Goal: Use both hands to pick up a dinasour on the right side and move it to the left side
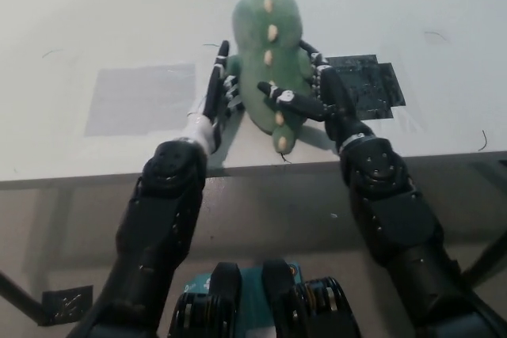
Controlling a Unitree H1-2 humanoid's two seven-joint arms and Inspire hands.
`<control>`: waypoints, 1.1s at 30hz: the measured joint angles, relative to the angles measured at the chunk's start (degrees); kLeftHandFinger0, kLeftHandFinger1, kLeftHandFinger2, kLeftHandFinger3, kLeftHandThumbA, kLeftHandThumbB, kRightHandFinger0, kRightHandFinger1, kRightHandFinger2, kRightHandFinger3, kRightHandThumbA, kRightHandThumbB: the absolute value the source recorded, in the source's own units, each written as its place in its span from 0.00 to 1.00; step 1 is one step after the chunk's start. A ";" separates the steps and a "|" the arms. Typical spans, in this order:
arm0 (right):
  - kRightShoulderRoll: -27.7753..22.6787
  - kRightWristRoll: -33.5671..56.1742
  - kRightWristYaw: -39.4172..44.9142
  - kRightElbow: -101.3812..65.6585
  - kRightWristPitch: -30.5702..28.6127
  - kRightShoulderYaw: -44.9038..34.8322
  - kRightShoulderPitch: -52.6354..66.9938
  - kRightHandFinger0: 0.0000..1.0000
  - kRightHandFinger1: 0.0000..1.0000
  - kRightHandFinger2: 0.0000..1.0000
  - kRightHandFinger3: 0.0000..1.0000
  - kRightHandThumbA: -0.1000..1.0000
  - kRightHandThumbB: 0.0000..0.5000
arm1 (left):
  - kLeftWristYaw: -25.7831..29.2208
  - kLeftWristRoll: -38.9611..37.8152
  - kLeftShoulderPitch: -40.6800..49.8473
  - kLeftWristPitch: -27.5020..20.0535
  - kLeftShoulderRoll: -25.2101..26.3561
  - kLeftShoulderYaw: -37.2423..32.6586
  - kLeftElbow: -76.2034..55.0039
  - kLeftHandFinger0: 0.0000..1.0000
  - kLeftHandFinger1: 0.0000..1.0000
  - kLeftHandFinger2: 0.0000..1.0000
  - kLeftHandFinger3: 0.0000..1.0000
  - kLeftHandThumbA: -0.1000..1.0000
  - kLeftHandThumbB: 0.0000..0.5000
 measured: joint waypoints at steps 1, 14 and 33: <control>0.27 -0.12 -0.03 0.01 -0.28 0.27 0.00 1.00 1.00 1.00 1.00 1.00 0.48 | -0.10 0.00 0.76 0.11 0.27 0.00 -1.06 1.00 1.00 1.00 1.00 1.00 0.66; 2.80 -1.67 -0.04 0.74 -2.98 3.41 -0.08 1.00 1.00 1.00 1.00 1.00 0.48 | -0.95 -1.55 7.98 3.75 2.62 1.55 -13.21 1.00 1.00 1.00 1.00 1.00 0.48; 5.11 -3.87 -0.03 0.05 -2.73 7.28 -0.36 1.00 1.00 1.00 1.00 1.00 0.67 | -1.24 -3.29 13.18 8.01 5.78 3.62 -23.33 1.00 1.00 1.00 1.00 1.00 0.74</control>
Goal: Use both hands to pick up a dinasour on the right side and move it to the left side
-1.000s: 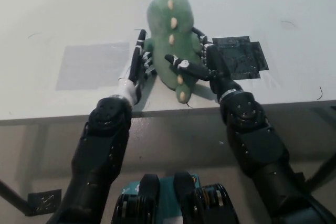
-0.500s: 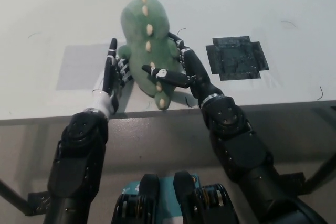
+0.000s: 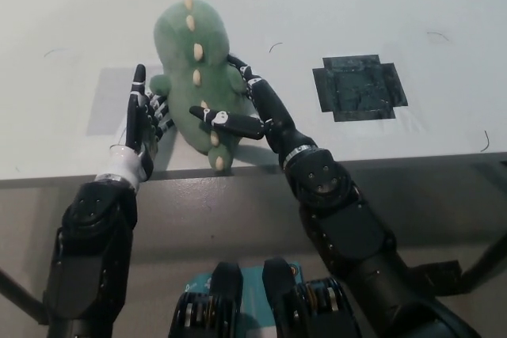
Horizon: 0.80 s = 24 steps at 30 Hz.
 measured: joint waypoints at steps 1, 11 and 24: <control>0.15 0.00 0.00 -0.17 0.08 0.09 -0.02 1.00 1.00 1.00 1.00 1.00 0.65 | 0.00 -0.06 0.13 0.20 0.12 0.12 -0.45 1.00 1.00 1.00 1.00 1.00 0.74; 1.40 0.01 0.14 -0.70 0.98 0.26 -1.13 1.00 1.00 1.00 1.00 1.00 0.67 | 0.01 -0.29 0.70 2.22 0.87 2.10 -3.36 1.00 1.00 1.00 1.00 1.00 0.88; 1.57 0.20 0.71 -0.83 2.34 0.55 -2.06 1.00 1.00 1.00 1.00 1.00 0.73 | 0.08 -0.55 0.98 2.92 0.69 2.91 -4.83 1.00 1.00 1.00 1.00 1.00 0.91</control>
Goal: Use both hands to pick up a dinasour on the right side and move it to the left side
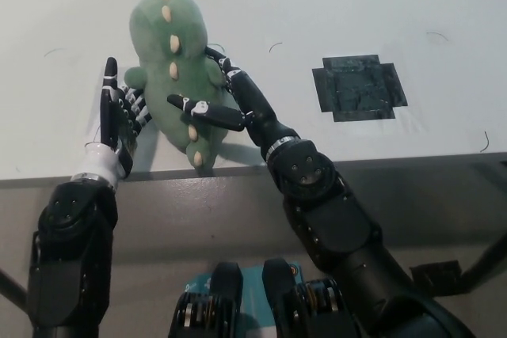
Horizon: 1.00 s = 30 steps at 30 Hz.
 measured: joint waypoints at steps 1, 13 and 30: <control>0.01 -0.01 0.06 -0.01 0.11 0.01 0.00 1.00 1.00 1.00 1.00 1.00 0.73 | 0.00 0.00 0.05 0.01 0.02 0.02 -0.02 1.00 1.00 1.00 1.00 1.00 0.85; -0.02 -0.16 0.18 0.36 0.24 0.05 -0.68 1.00 1.00 1.00 1.00 1.00 0.75 | 0.07 -0.01 0.22 0.06 -0.24 0.31 -0.13 1.00 1.00 1.00 1.00 1.00 0.81; -1.70 -0.46 0.68 1.03 -0.18 -0.28 -0.92 1.00 1.00 1.00 1.00 1.00 0.60 | -0.12 -0.47 0.16 -1.28 -0.68 0.38 2.00 1.00 1.00 1.00 1.00 1.00 0.91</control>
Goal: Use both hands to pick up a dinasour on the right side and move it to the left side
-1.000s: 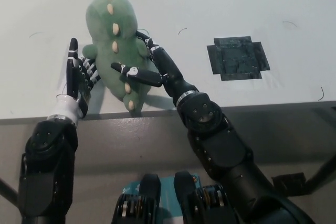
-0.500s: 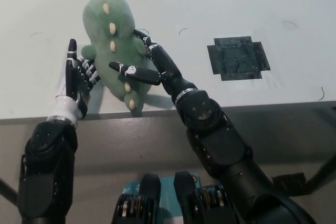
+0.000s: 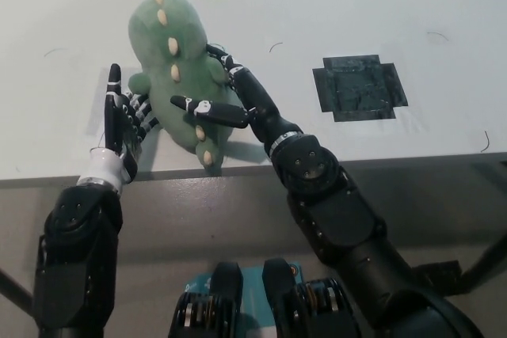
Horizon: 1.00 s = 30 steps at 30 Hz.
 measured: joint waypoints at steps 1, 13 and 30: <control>-0.34 0.00 0.12 -0.08 -0.02 0.00 0.00 1.00 1.00 1.00 1.00 1.00 0.62 | -0.12 -0.05 -0.01 -0.22 0.08 -0.01 0.06 1.00 1.00 1.00 1.00 1.00 0.91; -6.40 1.25 3.53 -4.74 0.05 -3.18 0.02 1.00 1.00 1.00 1.00 1.00 0.62 | -4.79 -3.05 -0.35 -3.59 4.29 1.03 1.17 1.00 1.00 1.00 1.00 1.00 0.90; -10.58 2.68 6.33 -7.45 0.27 -6.70 2.02 1.00 1.00 1.00 1.00 1.00 0.64 | -8.67 -5.74 -0.30 -6.36 7.38 2.36 1.65 1.00 1.00 1.00 1.00 1.00 0.89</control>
